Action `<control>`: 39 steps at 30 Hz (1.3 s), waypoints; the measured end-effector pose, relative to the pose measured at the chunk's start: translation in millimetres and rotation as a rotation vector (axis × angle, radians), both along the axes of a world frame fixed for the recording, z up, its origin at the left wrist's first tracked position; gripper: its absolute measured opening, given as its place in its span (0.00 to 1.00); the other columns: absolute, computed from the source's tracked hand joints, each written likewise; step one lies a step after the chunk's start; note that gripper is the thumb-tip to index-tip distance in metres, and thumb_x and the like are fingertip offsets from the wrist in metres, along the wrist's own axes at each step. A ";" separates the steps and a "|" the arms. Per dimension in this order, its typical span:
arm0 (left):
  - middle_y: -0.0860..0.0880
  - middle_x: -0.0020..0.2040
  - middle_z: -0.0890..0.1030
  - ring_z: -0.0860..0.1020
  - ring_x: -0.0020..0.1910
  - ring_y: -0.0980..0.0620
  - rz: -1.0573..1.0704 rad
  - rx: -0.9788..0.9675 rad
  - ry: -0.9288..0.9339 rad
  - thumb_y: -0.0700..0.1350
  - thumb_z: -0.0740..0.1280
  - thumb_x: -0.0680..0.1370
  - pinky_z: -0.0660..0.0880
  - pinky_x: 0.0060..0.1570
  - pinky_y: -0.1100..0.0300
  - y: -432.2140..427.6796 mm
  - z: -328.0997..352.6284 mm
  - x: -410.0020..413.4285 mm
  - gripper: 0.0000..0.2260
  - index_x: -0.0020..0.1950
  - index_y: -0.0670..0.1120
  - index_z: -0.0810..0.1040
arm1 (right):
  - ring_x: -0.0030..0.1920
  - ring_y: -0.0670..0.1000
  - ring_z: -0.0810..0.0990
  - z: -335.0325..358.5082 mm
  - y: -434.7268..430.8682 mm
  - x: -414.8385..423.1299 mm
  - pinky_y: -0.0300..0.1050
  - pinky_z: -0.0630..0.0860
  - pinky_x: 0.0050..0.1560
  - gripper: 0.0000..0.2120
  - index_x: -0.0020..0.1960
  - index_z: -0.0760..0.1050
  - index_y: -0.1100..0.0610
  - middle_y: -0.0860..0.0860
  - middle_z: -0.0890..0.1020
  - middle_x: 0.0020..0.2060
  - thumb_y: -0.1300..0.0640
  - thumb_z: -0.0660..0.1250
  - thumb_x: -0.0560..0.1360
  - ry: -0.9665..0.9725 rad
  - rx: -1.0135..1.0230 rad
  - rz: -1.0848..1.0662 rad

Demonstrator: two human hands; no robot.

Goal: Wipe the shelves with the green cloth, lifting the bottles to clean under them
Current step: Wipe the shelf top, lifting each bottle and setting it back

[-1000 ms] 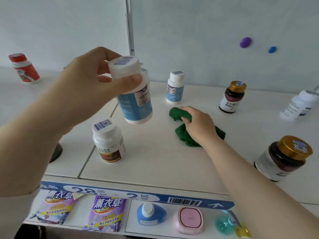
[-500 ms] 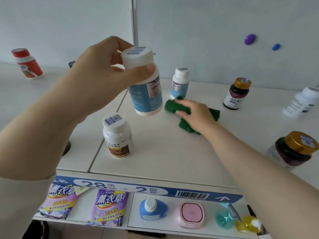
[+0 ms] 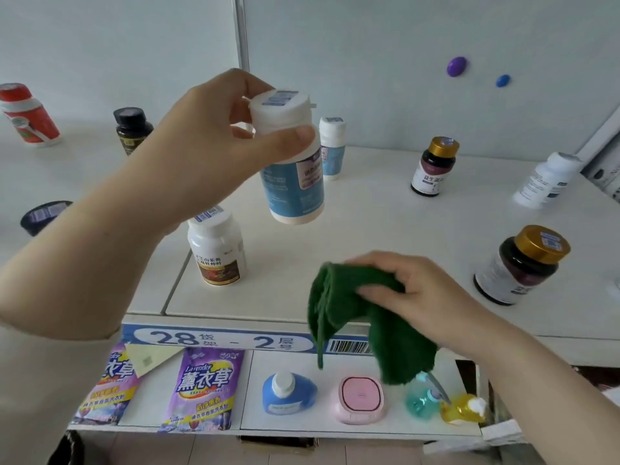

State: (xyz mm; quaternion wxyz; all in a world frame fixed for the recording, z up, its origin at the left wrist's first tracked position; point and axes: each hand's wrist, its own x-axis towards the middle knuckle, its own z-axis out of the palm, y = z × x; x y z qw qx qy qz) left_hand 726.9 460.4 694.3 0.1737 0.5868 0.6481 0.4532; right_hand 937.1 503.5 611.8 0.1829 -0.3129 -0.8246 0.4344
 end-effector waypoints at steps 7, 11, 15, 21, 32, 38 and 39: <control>0.58 0.51 0.80 0.80 0.51 0.55 -0.034 -0.026 0.021 0.58 0.69 0.66 0.76 0.54 0.53 0.5 -4.8 9.5 0.10 0.43 0.61 0.71 | 0.58 0.48 0.75 -11.6 89.0 -21.3 0.28 0.66 0.55 0.15 0.62 0.73 0.50 0.47 0.78 0.59 0.58 0.62 0.76 -0.132 0.310 -0.424; 0.59 0.49 0.79 0.79 0.50 0.59 -0.058 -0.026 0.027 0.58 0.68 0.67 0.74 0.44 0.63 0.0 -11.0 15.5 0.09 0.43 0.61 0.70 | 0.57 0.47 0.76 -24.5 63.2 -24.7 0.37 0.65 0.56 0.17 0.66 0.70 0.48 0.48 0.74 0.66 0.56 0.61 0.77 -0.254 0.259 -0.326; 0.60 0.49 0.78 0.78 0.49 0.61 -0.091 -0.027 0.032 0.56 0.69 0.69 0.73 0.45 0.67 1.8 -19.1 24.2 0.09 0.43 0.61 0.69 | 0.44 0.38 0.77 -33.0 -4.9 -3.5 0.27 0.68 0.46 0.14 0.60 0.75 0.48 0.41 0.81 0.48 0.56 0.63 0.75 -0.111 0.289 -0.248; 0.62 0.47 0.76 0.77 0.44 0.63 -0.161 -0.060 0.055 0.54 0.68 0.71 0.74 0.43 0.70 6.3 -37.2 42.5 0.14 0.54 0.54 0.70 | 0.45 0.29 0.75 -35.2 -55.4 29.9 0.23 0.68 0.46 0.16 0.48 0.72 0.36 0.25 0.77 0.37 0.59 0.63 0.75 0.006 0.154 -0.237; 0.55 0.52 0.74 0.75 0.50 0.55 -0.147 -0.142 0.113 0.50 0.68 0.73 0.69 0.41 0.71 3.7 -74.4 77.6 0.14 0.55 0.53 0.67 | 0.46 0.38 0.80 -7.9 -47.0 80.2 0.38 0.77 0.49 0.11 0.45 0.73 0.37 0.37 0.81 0.43 0.55 0.64 0.75 0.170 0.099 -0.444; 0.52 0.65 0.73 0.72 0.64 0.51 0.011 -0.167 0.138 0.52 0.69 0.71 0.68 0.64 0.54 -3.3 -70.4 93.5 0.25 0.66 0.53 0.66 | 0.45 0.44 0.82 27.7 -23.4 116.0 0.45 0.77 0.50 0.05 0.46 0.78 0.43 0.41 0.83 0.39 0.51 0.65 0.72 0.429 0.101 -0.455; 0.52 0.67 0.71 0.69 0.66 0.52 0.085 -0.081 0.196 0.52 0.69 0.71 0.65 0.66 0.57 -5.5 -66.1 103.0 0.27 0.68 0.53 0.65 | 0.45 0.46 0.82 35.6 -15.2 125.8 0.48 0.78 0.50 0.05 0.44 0.79 0.43 0.43 0.84 0.40 0.50 0.65 0.71 0.481 0.077 -0.471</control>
